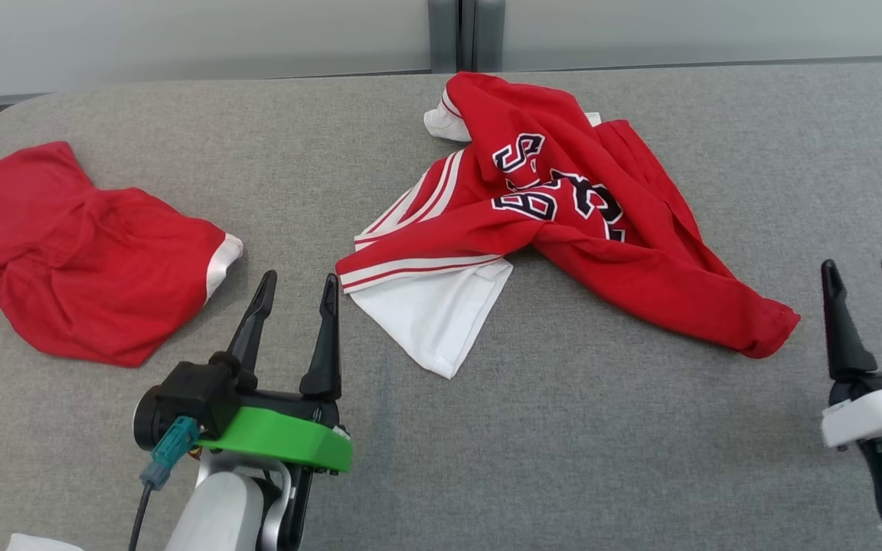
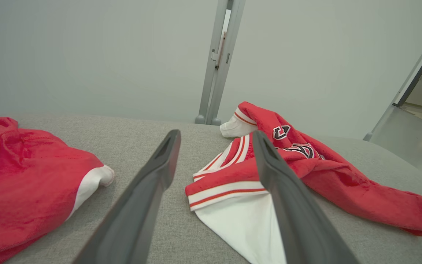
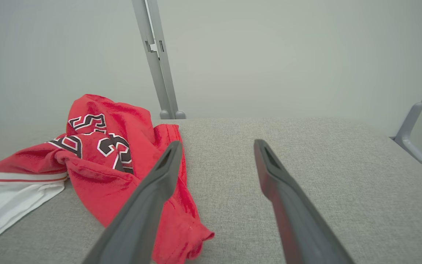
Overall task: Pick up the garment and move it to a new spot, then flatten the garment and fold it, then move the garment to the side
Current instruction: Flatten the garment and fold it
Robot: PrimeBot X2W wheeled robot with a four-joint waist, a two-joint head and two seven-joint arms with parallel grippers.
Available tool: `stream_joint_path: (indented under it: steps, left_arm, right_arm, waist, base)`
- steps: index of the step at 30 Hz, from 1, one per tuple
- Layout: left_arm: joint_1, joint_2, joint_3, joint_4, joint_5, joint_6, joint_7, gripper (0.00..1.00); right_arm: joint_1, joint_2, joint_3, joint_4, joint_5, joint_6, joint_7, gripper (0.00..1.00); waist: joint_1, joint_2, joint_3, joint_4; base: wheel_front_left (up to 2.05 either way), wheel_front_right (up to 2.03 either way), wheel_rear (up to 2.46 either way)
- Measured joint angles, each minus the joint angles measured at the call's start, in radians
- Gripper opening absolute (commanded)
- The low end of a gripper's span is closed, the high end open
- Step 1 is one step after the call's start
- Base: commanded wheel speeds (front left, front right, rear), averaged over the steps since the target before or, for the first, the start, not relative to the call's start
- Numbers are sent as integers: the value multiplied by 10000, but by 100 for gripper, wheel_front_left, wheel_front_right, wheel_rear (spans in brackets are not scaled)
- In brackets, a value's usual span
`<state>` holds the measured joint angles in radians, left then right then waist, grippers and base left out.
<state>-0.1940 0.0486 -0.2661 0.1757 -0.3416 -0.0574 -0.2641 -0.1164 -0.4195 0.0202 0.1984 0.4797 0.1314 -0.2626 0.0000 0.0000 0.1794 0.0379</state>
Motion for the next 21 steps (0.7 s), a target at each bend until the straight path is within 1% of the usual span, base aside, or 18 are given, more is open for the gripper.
stream_joint_path:
  steps: [2, 3, 4, 5, 7, 9, 10, 13, 15, 17, 20, 21]
  left_arm:
    - [1, 0, -25, 27, -2, -10, 0, 100]
    - [5, 0, -40, 96, -8, -10, 0, 100]
    - [18, -4, -46, 203, -6, 61, 0, 100]
    - [51, -2, -77, 299, -6, 148, 0, 100]
    - [134, 0, -347, 663, -6, 176, 0, 100]
    - [147, 6, -694, 1011, 2, 117, 0, 100]
    - [145, 4, -901, 1223, 2, 35, 0, 100]
    - [119, -6, -1350, 1685, -38, -10, 0, 100]
    - [80, -6, -1662, 2015, -341, -36, 0, 100]
    - [52, -2, -2073, 2537, -903, -52, 6, 100]
    - [-154, -8, -2493, 3244, -1524, 240, 522, 100]
    - [-262, 4, -2610, 3417, -1710, 268, 667, 100]
  right_arm:
    - [235, 748, -374, -341, -19, 4, -2, 100]
    - [332, 1252, -677, -472, 10, 2, 0, 100]
    - [385, 1766, -1009, -569, 67, 0, -2, 100]
    - [438, 2094, -1087, -612, 21, -6, -2, 100]
    - [622, 2571, -920, -621, -537, -4, -2, 100]
    - [650, 2924, -920, -646, -708, -4, -2, 100]
    - [645, 3053, -997, -683, -765, -2, 0, 100]
    - [594, 3227, -1317, -794, -861, -2, -2, 100]
    - [524, 3290, -1413, -830, -876, -2, -2, 100]
    - [453, 3312, -1501, -863, -918, -2, -2, 100]
    - [436, 3313, -1544, -941, -742, -2, -2, 100]
    - [432, 3308, -1544, -938, -723, -2, -2, 100]
  waist:
    - [0, 0, 6, -9]
    - [0, 0, 7, -22]
    - [0, 0, 7, -43]
    - [0, 0, 10, -68]
    - [0, 0, 35, -135]
    - [0, 0, 66, -192]
    - [0, 0, 85, -224]
    - [0, 0, 118, -317]
    - [0, 0, 135, -389]
    - [0, 0, 160, -479]
    - [0, 0, 176, -607]
    - [0, 0, 181, -655]
  base:
    - [0, 0, 0]
    - [0, 0, 0]
    - [0, 0, 0]
    - [0, 0, 0]
    - [0, 0, 0]
    - [0, 0, 0]
    - [0, 0, 0]
    - [0, 0, 0]
    - [0, 0, 0]
    - [0, 0, 0]
    - [0, 0, 0]
    - [0, 0, 0]
